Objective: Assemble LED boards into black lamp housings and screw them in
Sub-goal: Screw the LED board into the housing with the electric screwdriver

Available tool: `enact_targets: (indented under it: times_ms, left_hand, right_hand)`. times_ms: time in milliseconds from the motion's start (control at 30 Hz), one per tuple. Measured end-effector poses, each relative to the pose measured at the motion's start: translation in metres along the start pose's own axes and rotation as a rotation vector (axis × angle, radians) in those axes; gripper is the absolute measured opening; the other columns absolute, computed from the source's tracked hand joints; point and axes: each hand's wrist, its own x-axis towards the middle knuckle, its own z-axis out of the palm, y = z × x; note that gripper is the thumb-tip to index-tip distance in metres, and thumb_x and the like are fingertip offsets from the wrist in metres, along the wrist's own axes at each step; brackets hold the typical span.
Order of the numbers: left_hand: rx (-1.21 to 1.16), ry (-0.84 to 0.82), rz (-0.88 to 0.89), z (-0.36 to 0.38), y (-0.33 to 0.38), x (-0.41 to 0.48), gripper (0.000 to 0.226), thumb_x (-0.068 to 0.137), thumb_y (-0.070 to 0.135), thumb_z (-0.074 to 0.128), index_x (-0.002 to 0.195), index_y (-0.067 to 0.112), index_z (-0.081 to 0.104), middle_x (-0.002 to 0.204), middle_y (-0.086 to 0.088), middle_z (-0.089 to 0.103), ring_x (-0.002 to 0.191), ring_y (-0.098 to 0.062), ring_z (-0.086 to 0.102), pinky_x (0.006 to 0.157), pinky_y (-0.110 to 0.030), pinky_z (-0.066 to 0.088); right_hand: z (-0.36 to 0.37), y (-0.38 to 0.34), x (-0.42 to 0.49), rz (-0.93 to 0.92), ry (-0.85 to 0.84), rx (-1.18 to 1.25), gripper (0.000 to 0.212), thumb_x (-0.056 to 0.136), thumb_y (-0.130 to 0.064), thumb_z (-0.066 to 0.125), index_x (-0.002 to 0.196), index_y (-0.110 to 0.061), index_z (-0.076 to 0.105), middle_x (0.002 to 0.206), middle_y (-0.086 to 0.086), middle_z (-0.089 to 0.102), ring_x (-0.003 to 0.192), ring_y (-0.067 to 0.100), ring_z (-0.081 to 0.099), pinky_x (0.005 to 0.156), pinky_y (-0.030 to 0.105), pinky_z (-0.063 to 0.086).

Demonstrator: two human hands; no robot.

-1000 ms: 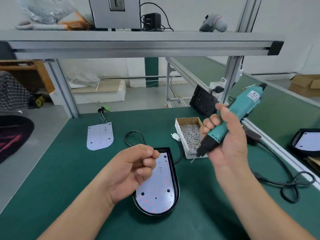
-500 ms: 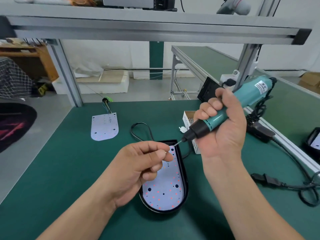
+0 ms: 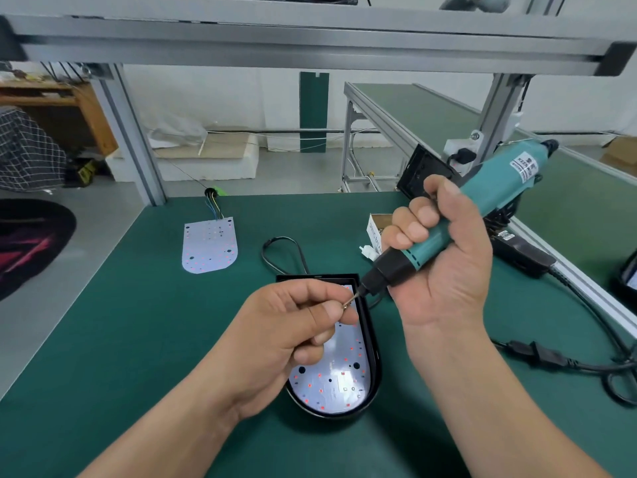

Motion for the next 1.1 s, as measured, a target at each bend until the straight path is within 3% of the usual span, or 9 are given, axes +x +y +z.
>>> enact_targets:
  times_ms: [533,733,900,1033,1100]
  left_hand:
    - [0.085,0.083,0.064,0.002,-0.003,0.001,0.014,0.082,0.011,0.076,0.094,0.013,0.082,0.094,-0.022,0.077,0.053,-0.01,0.043,0.048,-0.018,0.036]
    - [0.16,0.143,0.109,0.004,-0.005,0.0,0.015,0.082,0.013,0.074,0.093,0.018,0.083,0.093,-0.018,0.079,0.052,-0.01,0.043,0.048,-0.019,0.036]
    - [0.211,0.133,0.088,0.003,-0.005,0.001,0.024,0.098,-0.001,0.07,0.096,0.02,0.083,0.096,-0.016,0.08,0.052,-0.01,0.04,0.048,-0.02,0.035]
    - [0.232,0.077,0.085,0.003,-0.002,-0.001,0.016,0.094,0.013,0.073,0.102,0.024,0.083,0.102,-0.013,0.081,0.053,-0.009,0.04,0.048,-0.019,0.037]
    - [0.227,0.084,0.087,0.002,-0.001,0.0,0.019,0.1,0.011,0.071,0.105,0.025,0.083,0.103,-0.012,0.081,0.053,-0.01,0.038,0.048,-0.019,0.035]
  right_hand:
    - [-0.005,0.001,-0.002,-0.066,-0.029,-0.115,0.006,0.1,-0.02,0.062,0.104,-0.015,0.06,0.069,-0.006,0.05,0.056,0.008,0.047,0.055,0.023,0.043]
    - [-0.012,0.009,-0.001,-0.036,0.095,-0.094,0.009,0.101,-0.02,0.067,0.103,-0.016,0.059,0.072,-0.005,0.049,0.058,0.009,0.046,0.056,0.023,0.045]
    - [-0.019,0.01,0.001,0.007,0.188,-0.036,0.006,0.1,-0.02,0.067,0.101,-0.016,0.063,0.072,-0.005,0.049,0.059,0.008,0.045,0.056,0.022,0.044]
    - [-0.021,0.012,0.001,0.018,0.194,-0.018,0.006,0.1,-0.02,0.067,0.099,-0.015,0.065,0.072,-0.005,0.049,0.059,0.008,0.044,0.056,0.022,0.043]
    - [-0.021,0.012,0.002,0.017,0.196,-0.016,0.006,0.1,-0.019,0.067,0.097,-0.015,0.065,0.072,-0.005,0.049,0.058,0.008,0.044,0.056,0.022,0.043]
